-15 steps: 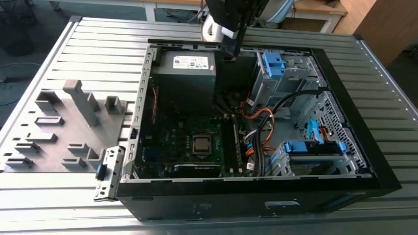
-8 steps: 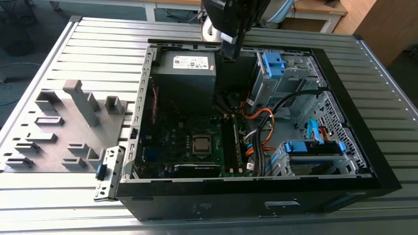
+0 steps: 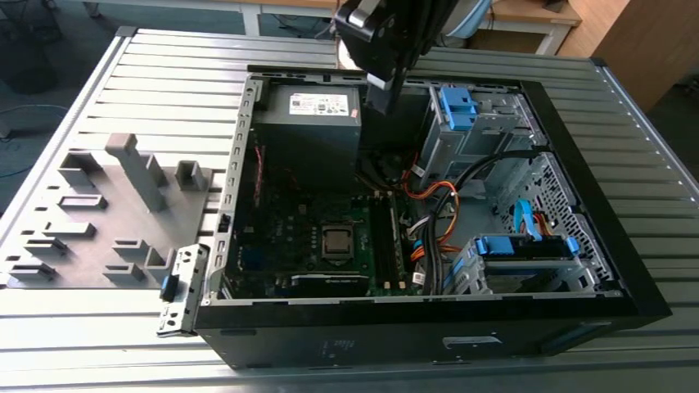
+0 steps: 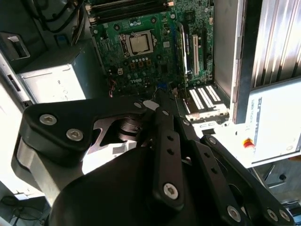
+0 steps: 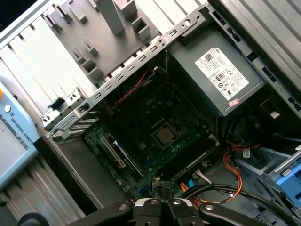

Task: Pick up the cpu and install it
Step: 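Install the first cpu locking lever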

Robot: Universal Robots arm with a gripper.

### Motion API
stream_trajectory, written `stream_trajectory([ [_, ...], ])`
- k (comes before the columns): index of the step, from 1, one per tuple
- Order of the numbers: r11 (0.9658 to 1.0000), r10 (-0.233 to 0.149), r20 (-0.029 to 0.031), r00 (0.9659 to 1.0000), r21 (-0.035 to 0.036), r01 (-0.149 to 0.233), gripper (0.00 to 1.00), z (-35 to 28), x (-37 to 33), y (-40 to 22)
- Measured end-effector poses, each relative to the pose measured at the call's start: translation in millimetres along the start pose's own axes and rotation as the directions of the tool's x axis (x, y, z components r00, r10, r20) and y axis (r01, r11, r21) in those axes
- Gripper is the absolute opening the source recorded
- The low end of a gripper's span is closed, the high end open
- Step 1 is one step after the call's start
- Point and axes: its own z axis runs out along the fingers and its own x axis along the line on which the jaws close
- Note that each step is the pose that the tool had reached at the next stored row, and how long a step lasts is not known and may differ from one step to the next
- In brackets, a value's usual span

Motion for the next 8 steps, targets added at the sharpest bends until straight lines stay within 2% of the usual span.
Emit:
stream_trajectory([
  [8, 1.0000, 0.000, 0.0001, 1.0000, 0.0001, 0.000, 0.11, 14.1, -1.1, -0.4],
])
